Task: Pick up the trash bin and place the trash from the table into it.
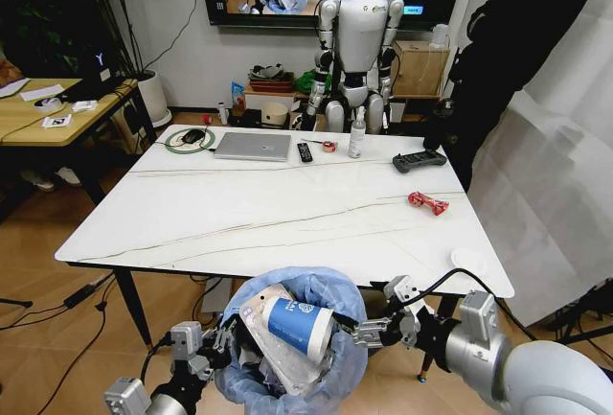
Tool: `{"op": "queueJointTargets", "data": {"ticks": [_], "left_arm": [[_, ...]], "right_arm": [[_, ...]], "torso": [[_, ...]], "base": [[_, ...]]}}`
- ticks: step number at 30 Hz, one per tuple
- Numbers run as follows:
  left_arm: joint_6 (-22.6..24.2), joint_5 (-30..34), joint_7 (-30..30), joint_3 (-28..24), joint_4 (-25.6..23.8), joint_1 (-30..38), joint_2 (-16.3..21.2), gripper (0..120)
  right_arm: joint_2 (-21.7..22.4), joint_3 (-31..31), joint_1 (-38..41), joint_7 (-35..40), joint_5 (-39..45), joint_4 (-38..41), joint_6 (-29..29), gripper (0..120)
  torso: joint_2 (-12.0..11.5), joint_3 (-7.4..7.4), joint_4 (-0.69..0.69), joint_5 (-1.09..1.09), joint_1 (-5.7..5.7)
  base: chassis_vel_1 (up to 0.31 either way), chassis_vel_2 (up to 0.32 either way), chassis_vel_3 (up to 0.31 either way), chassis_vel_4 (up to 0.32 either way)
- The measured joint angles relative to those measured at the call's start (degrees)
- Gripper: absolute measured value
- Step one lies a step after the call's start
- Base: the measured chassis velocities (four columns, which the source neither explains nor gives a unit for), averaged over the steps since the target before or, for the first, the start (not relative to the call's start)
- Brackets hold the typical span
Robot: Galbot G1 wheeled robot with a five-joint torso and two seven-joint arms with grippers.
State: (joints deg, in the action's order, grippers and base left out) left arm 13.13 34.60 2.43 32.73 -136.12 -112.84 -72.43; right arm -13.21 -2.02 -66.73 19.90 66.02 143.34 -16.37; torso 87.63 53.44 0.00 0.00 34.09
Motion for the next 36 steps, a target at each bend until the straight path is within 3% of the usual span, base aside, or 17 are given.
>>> {"op": "queueJointTargets", "data": {"ticks": [21, 27, 32, 36], "left_arm": [[0.0, 0.1, -0.1, 0.1, 0.1, -0.2, 0.0, 0], [0.0, 0.0, -0.1, -0.1, 0.0, -0.1, -0.2, 0], [0.1, -0.2, -0.1, -0.5, 0.1, 0.1, -0.1, 0], [0.1, -0.2, -0.1, -0.6, 0.2, 0.1, 0.1, 0]], "right_arm": [[0.4, 2.0, 2.8, 1.9, -1.3, 0.0, 2.0, 100], [-4.9, 6.8, 4.9, -5.0, -2.1, -0.4, 5.5, 100], [-13.2, 15.7, 5.1, -10.3, -0.4, -10.2, 6.3, 100], [-15.4, 19.9, 3.9, -11.1, -1.5, -13.3, 6.8, 100]], "torso": [[0.0, 0.00, 0.00, 0.00, 0.00], [0.0, 0.00, 0.00, 0.00, 0.00], [0.0, 0.00, 0.01, 0.00, -0.01], [0.0, 0.01, 0.01, 0.01, -0.01]], "base": [[0.000, 0.000, 0.000, 0.000], [0.000, 0.000, 0.000, 0.000], [0.000, 0.000, 0.000, 0.000], [0.000, 0.000, 0.000, 0.000]]}}
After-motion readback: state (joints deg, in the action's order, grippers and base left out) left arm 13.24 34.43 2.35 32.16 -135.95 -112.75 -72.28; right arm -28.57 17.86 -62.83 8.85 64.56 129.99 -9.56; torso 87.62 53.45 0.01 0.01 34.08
